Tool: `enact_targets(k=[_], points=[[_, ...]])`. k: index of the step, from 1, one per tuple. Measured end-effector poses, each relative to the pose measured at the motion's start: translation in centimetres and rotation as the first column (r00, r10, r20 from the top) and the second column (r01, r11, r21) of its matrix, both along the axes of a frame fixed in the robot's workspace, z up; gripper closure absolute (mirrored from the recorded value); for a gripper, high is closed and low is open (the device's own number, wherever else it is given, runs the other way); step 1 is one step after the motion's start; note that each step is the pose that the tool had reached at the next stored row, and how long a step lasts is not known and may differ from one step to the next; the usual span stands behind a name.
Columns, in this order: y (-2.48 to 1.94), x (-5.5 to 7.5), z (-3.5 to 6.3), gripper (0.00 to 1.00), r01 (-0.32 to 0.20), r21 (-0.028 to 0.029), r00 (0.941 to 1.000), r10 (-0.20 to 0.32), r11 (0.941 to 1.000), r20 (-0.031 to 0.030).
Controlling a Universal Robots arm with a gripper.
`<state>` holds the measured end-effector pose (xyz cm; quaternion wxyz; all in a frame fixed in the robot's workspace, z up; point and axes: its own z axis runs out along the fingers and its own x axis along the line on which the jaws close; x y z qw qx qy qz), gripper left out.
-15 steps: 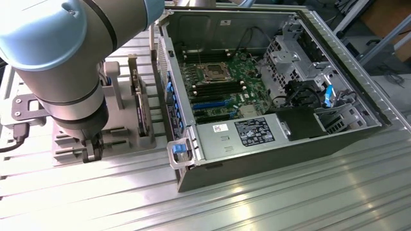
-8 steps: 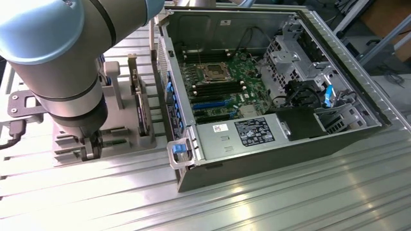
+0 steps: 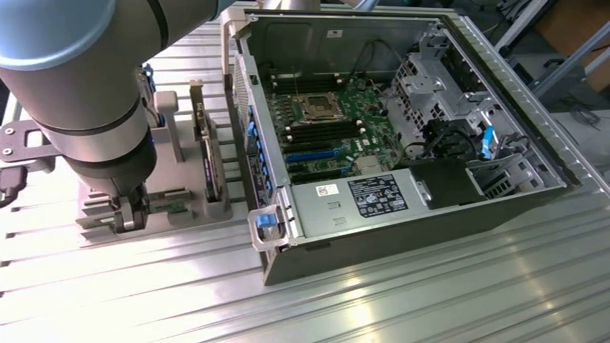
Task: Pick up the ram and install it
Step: 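Pick up the ram and move it above insertion slot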
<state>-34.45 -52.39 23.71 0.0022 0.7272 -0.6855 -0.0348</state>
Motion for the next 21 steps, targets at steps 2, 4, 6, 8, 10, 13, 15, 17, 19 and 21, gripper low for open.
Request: enact_targets(k=[2,4,6,8,10,13,15,17,19,21], points=[[0.01,0.0,0.37,0.88,0.000,0.0000,1.0000,0.000,1.0000,0.0000],[0.02,0.0,0.70,0.88,0.000,0.0001,1.0000,0.000,1.0000,0.0001],[0.02,0.0,1.12,0.88,0.000,0.0001,1.0000,0.000,1.0000,0.0001],[0.02,0.0,1.50,0.88,0.000,0.0000,1.0000,0.000,1.0000,0.0001],[0.02,0.0,1.97,0.88,0.000,0.0000,1.0000,0.000,1.0000,0.0000],[0.03,0.0,2.61,0.88,0.000,0.0001,1.0000,0.000,1.0000,0.0001],[0.03,0.0,2.93,0.88,0.000,0.0000,1.0000,0.000,1.0000,0.0000],[0.04,0.0,3.17,0.88,0.000,0.0001,1.0000,0.000,1.0000,0.0001],[0.06,0.0,3.65,0.88,0.000,0.0000,1.0000,0.000,1.0000,0.0001],[0.07,0.0,4.00,0.88,0.000,0.0000,1.0000,0.000,1.0000,0.0000]])
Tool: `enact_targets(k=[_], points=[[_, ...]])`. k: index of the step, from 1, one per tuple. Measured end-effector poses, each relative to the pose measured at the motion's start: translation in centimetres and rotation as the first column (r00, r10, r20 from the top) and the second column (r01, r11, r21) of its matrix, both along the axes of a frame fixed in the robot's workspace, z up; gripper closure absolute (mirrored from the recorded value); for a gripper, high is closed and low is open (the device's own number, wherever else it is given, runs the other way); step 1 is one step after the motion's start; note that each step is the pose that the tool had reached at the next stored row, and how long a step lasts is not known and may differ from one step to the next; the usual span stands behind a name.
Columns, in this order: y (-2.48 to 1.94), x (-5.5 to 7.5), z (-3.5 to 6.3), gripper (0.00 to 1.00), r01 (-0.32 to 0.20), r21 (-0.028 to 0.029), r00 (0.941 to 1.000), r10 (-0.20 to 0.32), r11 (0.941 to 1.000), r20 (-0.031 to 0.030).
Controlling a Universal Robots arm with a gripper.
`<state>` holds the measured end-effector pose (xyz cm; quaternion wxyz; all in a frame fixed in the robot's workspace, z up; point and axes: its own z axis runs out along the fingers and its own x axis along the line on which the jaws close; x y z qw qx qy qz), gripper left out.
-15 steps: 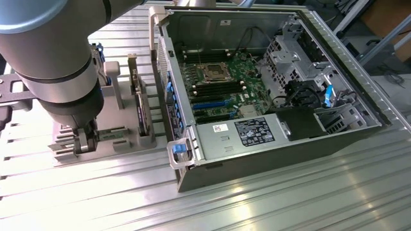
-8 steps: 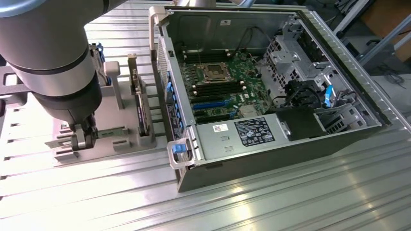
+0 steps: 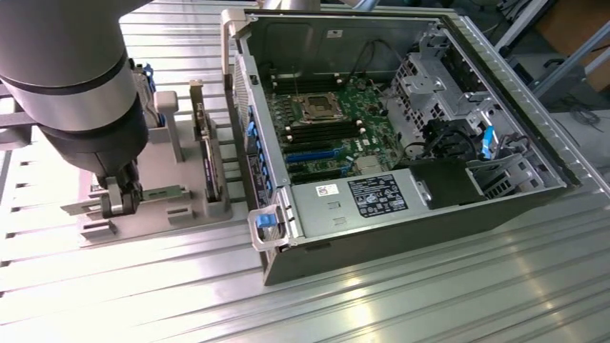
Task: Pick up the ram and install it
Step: 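Pick up the ram and move it above insertion slot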
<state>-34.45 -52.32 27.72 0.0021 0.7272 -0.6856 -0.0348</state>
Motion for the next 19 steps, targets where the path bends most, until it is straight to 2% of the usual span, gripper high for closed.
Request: enact_targets(k=[19], points=[[0.19,0.0,5.24,0.88,0.000,0.0001,1.0000,0.000,1.0000,0.0001]])
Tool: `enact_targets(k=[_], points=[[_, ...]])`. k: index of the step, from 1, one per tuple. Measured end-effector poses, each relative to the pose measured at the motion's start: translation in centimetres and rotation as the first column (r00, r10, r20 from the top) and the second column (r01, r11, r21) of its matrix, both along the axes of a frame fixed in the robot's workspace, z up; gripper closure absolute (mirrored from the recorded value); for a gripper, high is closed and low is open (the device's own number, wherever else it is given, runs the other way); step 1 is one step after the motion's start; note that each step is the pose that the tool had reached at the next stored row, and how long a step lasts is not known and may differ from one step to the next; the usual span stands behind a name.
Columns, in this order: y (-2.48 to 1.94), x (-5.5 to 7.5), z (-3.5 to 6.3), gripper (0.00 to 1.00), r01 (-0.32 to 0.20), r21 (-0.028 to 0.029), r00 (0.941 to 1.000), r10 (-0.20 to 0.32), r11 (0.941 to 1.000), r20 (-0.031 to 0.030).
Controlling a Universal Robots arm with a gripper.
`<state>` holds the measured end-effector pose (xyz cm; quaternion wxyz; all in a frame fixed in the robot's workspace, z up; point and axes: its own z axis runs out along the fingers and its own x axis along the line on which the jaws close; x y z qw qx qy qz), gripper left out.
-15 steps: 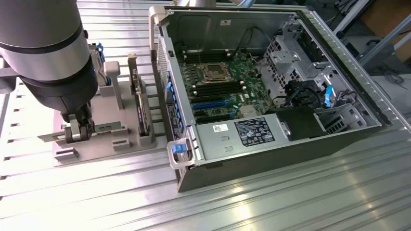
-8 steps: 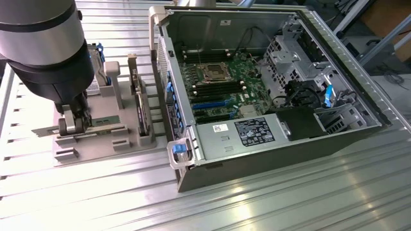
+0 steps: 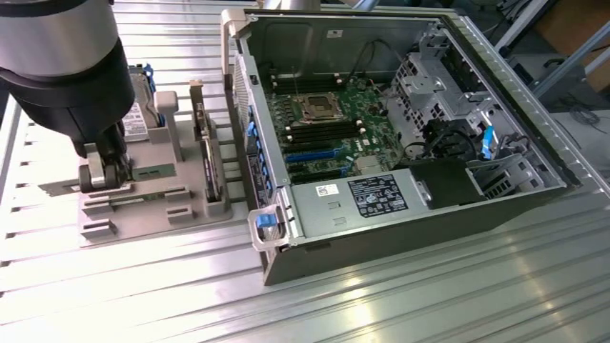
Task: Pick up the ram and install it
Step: 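Pick up the ram and move it above insertion slot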
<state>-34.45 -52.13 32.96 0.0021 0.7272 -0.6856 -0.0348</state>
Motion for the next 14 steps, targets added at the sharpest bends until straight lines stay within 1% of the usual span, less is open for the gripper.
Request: enact_targets(k=[3,7,10,12,14], points=[[0.02,0.0,0.96,0.88,0.000,-0.0001,1.0000,0.000,1.0000,0.0000],[0.02,0.0,1.68,0.88,0.000,-0.0001,1.0000,0.000,1.0000,0.0000],[0.02,0.0,2.83,0.88,0.000,-0.0002,1.0000,0.000,1.0000,-0.0001],[0.02,0.0,3.33,0.88,0.000,-0.0001,1.0000,0.000,1.0000,-0.0001],[0.02,0.0,4.10,0.88,0.000,-0.0002,1.0000,0.000,1.0000,-0.0001]])
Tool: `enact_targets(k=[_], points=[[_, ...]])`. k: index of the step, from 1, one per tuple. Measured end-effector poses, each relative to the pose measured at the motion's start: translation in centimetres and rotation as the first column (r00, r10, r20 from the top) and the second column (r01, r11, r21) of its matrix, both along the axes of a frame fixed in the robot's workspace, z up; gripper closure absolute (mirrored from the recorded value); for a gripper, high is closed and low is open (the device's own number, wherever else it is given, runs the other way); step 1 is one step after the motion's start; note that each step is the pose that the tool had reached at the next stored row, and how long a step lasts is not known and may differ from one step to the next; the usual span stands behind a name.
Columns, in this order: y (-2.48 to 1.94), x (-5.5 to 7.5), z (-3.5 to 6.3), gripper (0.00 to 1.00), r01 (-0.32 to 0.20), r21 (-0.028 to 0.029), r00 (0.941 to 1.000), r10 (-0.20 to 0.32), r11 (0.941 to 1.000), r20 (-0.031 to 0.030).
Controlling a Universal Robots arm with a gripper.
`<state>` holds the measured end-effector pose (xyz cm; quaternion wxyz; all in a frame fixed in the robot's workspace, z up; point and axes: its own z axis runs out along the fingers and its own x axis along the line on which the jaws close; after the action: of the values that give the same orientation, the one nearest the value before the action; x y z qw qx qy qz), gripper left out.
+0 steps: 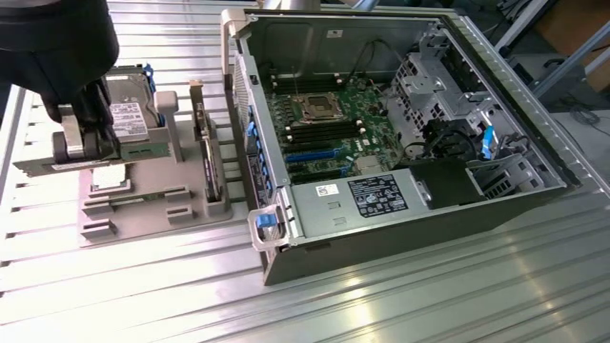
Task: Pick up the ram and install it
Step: 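Pick up the ram and move it above insertion slot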
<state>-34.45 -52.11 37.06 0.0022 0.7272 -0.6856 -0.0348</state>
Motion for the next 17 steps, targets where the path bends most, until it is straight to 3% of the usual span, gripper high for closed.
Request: enact_targets(k=[5,10,12,17], points=[[0.00,0.0,1.38,0.88,0.000,0.0000,1.0000,0.000,1.0000,0.0000],[0.00,0.0,1.48,0.88,0.000,0.0000,1.0000,0.000,1.0000,0.0001],[0.01,0.1,1.47,0.88,0.000,-0.0044,1.0000,0.000,1.0000,0.0001],[0.00,0.7,1.47,0.88,0.000,-0.0094,1.0000,0.000,1.0000,0.0000]])
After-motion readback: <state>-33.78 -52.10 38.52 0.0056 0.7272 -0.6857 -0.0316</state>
